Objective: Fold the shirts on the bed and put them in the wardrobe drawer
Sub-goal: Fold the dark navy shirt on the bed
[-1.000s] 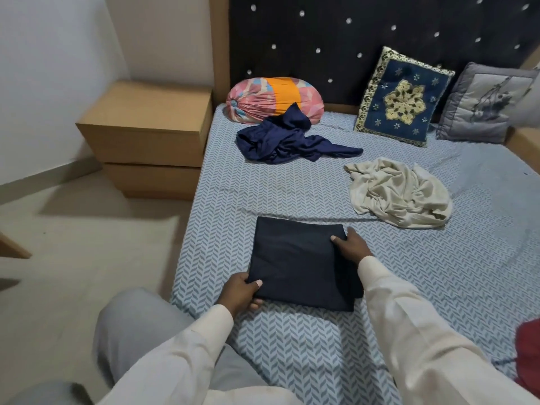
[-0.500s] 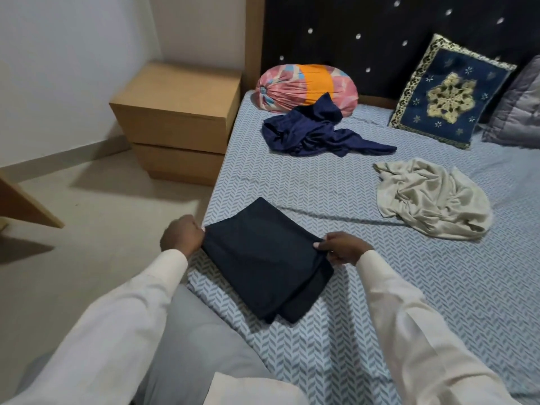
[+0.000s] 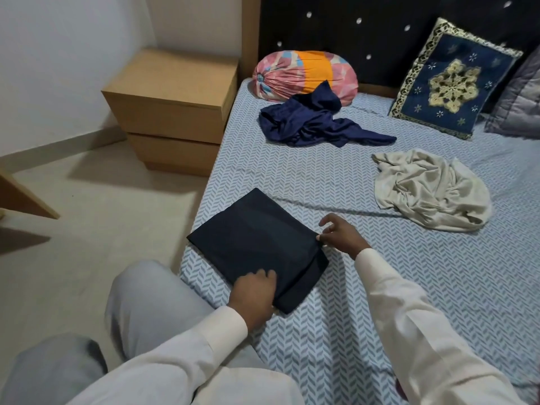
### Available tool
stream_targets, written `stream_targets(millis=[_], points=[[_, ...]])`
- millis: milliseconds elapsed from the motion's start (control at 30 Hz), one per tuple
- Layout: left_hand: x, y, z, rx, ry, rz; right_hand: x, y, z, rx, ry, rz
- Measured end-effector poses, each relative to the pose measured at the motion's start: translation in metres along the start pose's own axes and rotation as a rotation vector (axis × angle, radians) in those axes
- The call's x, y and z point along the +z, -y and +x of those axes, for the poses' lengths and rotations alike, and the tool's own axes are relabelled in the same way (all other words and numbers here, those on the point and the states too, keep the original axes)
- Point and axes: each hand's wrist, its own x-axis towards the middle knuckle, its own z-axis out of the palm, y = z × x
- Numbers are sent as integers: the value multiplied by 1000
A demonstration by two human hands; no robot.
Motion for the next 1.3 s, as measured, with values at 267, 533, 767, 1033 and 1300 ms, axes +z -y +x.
stream_targets(millis=[267,533,767,1033,1300], points=[[-9,1,-11,12,-145,-68,-10,24,10,-329,-84,-84],[13,-10,-8,-2,-33,6,-2,-28,8,-367,77,-465],[20,-15,2,-158,-66,45,6,-31,10,-390,108,-605],[6,-6,1,-92,-123,125,4,-11,-4,-469,56,-517],[-90,78,-58,310,-573,-152,-44,54,-81,-685,-168,-127]])
